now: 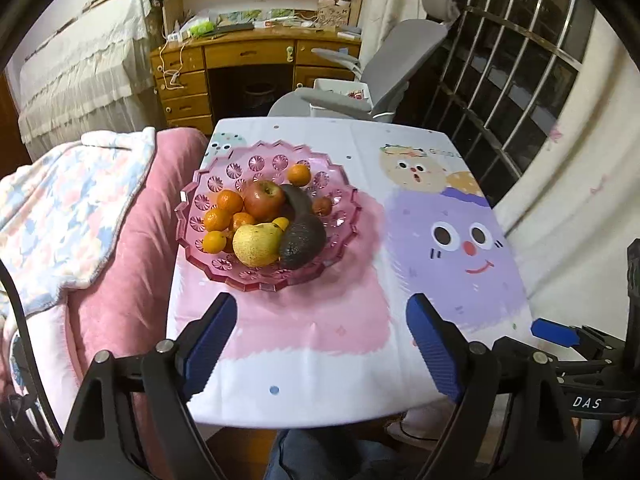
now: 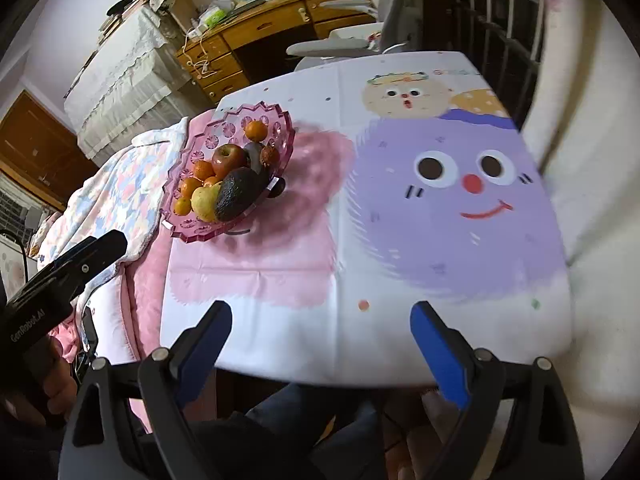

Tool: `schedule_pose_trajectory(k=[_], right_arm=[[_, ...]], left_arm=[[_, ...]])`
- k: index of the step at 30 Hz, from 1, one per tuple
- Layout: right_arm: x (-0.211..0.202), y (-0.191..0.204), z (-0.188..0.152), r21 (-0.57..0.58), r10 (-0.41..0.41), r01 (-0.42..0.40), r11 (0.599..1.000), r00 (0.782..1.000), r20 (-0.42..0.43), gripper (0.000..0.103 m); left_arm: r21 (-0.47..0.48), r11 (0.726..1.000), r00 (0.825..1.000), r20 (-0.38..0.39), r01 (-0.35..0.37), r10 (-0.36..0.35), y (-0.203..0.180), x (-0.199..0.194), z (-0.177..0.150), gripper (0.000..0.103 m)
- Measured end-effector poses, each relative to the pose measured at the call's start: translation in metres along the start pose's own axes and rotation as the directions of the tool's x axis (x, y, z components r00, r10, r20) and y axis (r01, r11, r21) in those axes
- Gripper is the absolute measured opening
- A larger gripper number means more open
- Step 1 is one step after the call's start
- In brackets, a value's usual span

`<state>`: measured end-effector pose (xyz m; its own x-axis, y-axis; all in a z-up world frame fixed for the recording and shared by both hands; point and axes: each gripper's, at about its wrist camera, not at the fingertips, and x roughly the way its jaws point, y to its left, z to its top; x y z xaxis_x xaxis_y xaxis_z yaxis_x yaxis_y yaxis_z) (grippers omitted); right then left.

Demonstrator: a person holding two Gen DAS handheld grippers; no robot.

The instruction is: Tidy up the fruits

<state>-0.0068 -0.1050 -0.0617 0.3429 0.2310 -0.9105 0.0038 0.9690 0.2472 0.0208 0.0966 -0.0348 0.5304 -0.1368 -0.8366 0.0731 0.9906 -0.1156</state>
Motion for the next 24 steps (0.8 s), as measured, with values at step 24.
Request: schedule_pose_trajectory(k=[24], right_arm=[[-0.093, 0.004, -0.051, -0.033, -0.096, 0.103, 0.994, 0.982, 0.160, 0.097]], left_arm=[[-0.009, 0.993, 0.992, 0.049, -0.115, 0.116, -0.059, -0.052, -0.031, 0.102]])
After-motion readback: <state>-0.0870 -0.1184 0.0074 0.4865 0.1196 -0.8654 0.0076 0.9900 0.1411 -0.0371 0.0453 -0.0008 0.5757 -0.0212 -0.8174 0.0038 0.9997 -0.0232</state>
